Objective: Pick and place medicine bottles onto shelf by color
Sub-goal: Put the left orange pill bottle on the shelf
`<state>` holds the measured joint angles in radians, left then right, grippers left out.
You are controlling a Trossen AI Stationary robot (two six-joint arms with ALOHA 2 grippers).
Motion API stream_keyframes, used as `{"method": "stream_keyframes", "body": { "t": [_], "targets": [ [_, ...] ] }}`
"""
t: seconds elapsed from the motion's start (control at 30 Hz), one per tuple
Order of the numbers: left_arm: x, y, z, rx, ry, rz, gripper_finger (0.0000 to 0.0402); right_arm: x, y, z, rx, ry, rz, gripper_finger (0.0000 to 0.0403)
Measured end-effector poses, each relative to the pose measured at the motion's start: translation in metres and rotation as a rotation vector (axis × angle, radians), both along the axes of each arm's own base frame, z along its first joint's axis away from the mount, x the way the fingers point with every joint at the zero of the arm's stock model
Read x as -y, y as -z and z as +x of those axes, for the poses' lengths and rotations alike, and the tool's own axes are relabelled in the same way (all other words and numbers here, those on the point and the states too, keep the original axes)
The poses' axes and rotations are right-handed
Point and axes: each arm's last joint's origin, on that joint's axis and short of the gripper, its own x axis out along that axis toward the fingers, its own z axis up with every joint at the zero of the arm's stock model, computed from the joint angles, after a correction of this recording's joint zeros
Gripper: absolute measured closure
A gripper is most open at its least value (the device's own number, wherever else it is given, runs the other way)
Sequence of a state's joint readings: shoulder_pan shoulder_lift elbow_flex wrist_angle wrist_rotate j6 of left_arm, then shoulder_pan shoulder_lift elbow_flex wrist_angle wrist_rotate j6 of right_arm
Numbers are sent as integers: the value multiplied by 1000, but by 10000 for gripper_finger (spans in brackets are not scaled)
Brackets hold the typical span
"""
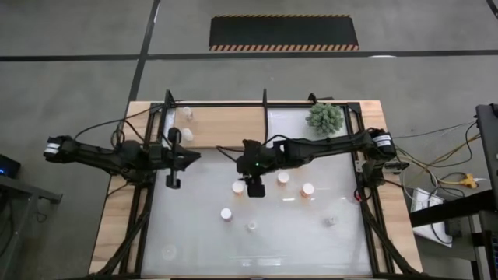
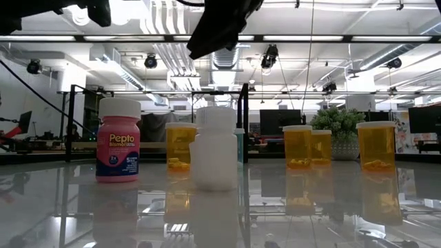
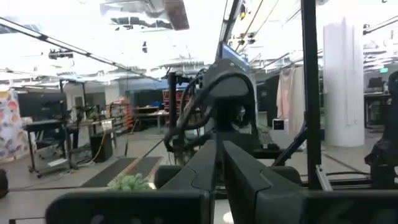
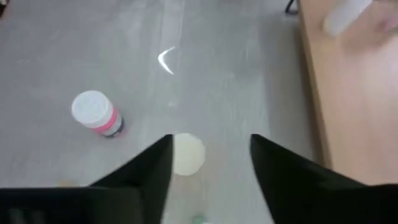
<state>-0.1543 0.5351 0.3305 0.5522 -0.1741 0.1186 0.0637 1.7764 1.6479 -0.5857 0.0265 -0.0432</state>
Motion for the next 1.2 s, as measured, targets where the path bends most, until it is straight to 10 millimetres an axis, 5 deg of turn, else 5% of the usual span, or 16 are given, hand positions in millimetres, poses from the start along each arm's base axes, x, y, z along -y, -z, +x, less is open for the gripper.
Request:
{"method": "stream_keyframes", "body": {
  "t": [0.2, 0.37, 0.73, 1.2],
  "targets": [
    [-1, 0, -9, -12, -11, 35, 391, -5, 28, 16, -98, -11, -11, 91],
    [-2, -2, -14, 5, -15, 42, 391, -7, 33, 30, -105, -6, 1, 42],
    [-2, -3, -16, 10, -20, 71, 392, -11, 85, 44, -278, -2, 41, 40],
    [-2, -2, -16, 6, -22, 75, 392, -10, 94, 48, -273, 7, 5, 103]
  ]
}}
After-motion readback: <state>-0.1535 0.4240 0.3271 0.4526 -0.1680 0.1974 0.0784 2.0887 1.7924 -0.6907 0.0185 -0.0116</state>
